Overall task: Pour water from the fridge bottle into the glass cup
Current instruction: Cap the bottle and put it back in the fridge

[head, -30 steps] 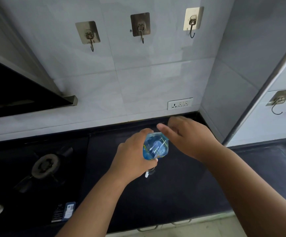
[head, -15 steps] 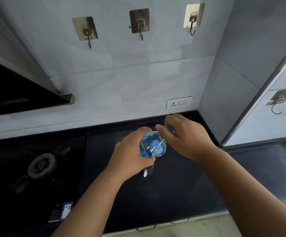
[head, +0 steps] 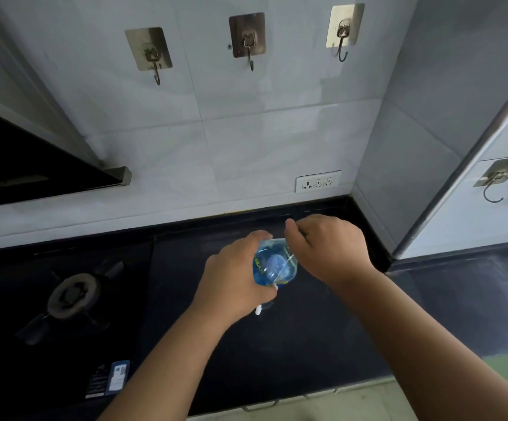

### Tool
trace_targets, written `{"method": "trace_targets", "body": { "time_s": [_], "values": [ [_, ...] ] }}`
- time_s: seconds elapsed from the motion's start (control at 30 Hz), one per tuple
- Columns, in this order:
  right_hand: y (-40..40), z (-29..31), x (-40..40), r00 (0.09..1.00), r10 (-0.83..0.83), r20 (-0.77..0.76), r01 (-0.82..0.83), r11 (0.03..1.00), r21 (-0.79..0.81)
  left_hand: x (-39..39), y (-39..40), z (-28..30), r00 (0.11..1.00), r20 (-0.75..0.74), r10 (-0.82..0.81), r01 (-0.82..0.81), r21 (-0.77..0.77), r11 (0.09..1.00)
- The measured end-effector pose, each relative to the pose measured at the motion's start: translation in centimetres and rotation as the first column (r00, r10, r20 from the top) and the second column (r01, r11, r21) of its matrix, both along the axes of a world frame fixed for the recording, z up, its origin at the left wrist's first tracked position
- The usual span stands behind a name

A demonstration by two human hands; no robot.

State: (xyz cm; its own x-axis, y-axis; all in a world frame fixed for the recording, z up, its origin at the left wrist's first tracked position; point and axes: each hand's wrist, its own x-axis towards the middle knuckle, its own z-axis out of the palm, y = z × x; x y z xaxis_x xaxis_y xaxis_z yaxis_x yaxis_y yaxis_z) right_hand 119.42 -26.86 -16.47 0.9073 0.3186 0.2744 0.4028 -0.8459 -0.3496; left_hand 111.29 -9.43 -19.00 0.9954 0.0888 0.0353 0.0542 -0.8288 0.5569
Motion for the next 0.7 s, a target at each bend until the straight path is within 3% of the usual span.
{"method": "trace_targets", "body": {
  "time_s": [0.07,0.13,0.2,0.27,0.3,0.37,0.43,0.5,0.57,0.63,0.7],
  "values": [
    [0.4,0.4,0.3,0.958,-0.136,-0.253,0.091,0.979,-0.181,-0.1,-0.7,-0.5,0.997,0.068,0.034,-0.046,0.190,0.981],
    [0.5,0.2,0.7,0.917,-0.132,-0.377,0.053,0.976,-0.211,-0.3,-0.7,-1.1,0.997,0.061,0.047,-0.060,0.230,0.971],
    [0.5,-0.5,0.7,0.961,0.005,-0.278,-0.027,0.997,-0.075,-0.2,0.0,-1.1,0.999,0.003,0.050,-0.050,0.085,0.995],
    [0.5,-1.3,0.1,0.994,0.109,-0.015,-0.108,0.994,0.031,0.0,0.8,-0.7,0.999,-0.028,0.029,-0.031,-0.059,0.998],
    [0.8,-1.2,-0.2,0.993,0.098,0.068,-0.101,0.994,0.038,0.0,1.0,-0.5,1.000,-0.015,0.013,-0.014,-0.056,0.998],
    [1.3,-0.7,-0.3,1.000,-0.003,-0.002,0.003,1.000,-0.008,-0.1,0.8,-0.5,0.999,0.043,0.010,-0.014,0.093,0.996],
    [1.6,-0.1,0.1,0.966,-0.125,-0.228,0.095,0.986,-0.138,-0.3,0.4,-0.8,0.993,0.113,0.025,-0.054,0.263,0.963],
    [1.8,0.2,0.4,0.922,-0.145,-0.359,0.079,0.978,-0.192,-0.5,0.4,-1.1,0.990,0.135,0.033,-0.073,0.299,0.951],
    [1.9,0.1,0.1,0.952,-0.060,-0.299,0.029,0.994,-0.107,-0.4,1.0,-1.0,0.993,0.111,0.047,-0.071,0.224,0.972],
    [2.2,-0.2,-0.7,0.992,0.023,-0.128,-0.022,1.000,0.011,-0.3,1.8,-0.7,0.994,0.102,0.047,-0.060,0.129,0.990],
    [2.5,-0.2,-0.9,0.993,-0.016,-0.120,0.021,0.999,0.048,-0.4,2.1,-0.4,0.994,0.107,0.030,-0.045,0.139,0.989]
  ]
}}
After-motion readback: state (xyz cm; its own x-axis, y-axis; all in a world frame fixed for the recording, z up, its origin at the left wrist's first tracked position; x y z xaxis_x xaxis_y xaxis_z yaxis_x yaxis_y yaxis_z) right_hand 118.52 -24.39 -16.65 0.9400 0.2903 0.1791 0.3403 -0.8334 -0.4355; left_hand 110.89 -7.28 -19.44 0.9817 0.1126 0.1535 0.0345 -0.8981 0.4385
